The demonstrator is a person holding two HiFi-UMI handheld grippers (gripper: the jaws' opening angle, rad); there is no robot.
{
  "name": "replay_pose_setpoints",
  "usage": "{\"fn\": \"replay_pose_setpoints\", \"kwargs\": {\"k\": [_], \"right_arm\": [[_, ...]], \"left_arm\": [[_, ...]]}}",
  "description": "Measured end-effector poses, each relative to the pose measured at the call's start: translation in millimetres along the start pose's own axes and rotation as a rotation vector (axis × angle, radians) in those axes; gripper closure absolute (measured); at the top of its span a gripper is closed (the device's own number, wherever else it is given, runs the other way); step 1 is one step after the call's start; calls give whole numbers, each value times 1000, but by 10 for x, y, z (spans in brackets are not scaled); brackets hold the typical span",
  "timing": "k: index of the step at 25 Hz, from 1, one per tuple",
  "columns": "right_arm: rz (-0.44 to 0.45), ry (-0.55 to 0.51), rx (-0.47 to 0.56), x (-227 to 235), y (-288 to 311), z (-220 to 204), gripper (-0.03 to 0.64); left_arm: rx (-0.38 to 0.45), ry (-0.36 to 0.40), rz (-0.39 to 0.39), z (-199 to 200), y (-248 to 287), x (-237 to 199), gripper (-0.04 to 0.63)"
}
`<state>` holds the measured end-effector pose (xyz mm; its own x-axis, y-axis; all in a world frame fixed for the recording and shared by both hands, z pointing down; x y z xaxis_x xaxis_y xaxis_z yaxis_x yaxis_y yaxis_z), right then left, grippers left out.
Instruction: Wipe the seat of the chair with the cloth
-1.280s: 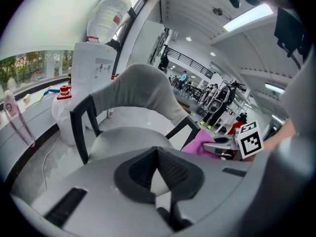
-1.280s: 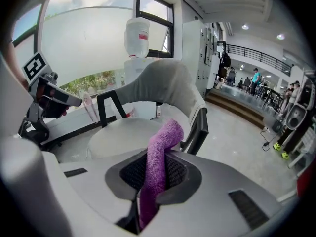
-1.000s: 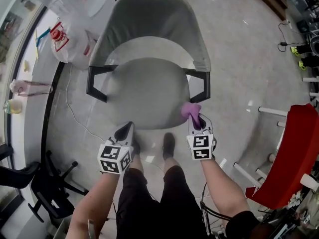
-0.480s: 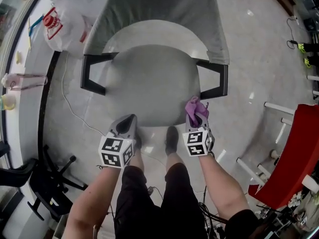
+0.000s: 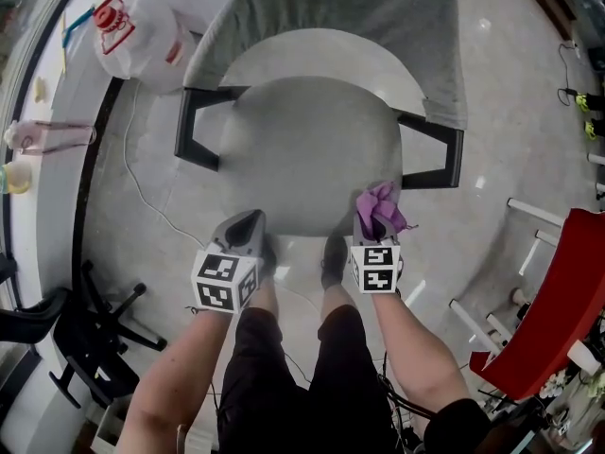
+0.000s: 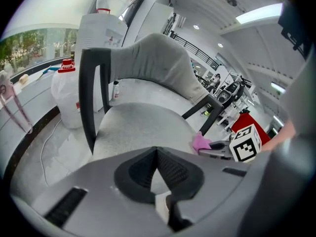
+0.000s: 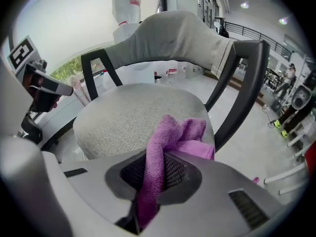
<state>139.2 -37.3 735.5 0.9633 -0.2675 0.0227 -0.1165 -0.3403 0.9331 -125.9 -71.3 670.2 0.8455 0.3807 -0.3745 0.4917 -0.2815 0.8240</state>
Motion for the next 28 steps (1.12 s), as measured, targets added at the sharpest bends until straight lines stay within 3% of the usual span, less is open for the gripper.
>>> {"fn": "replay_pose_setpoints", "kwargs": {"k": [11, 28], "right_arm": [[95, 1, -7, -586, 81, 232, 570], [330, -179, -52, -1833, 287, 562, 569]], "left_arm": [[12, -46, -1, -83, -214, -239, 591], [17, -96, 6, -227, -568, -603, 591]]}}
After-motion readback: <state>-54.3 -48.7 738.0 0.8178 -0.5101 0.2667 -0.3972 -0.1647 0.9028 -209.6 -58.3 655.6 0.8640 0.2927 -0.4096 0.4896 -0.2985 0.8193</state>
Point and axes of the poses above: the fingertips, and each gripper's own axes: y forward along the fingers, x to its right, z out of its top, the point moved 7 cm from there along -y, backward along the fingers, and after that the axes turned 10 degrees about -x, right-handed, at the moved point
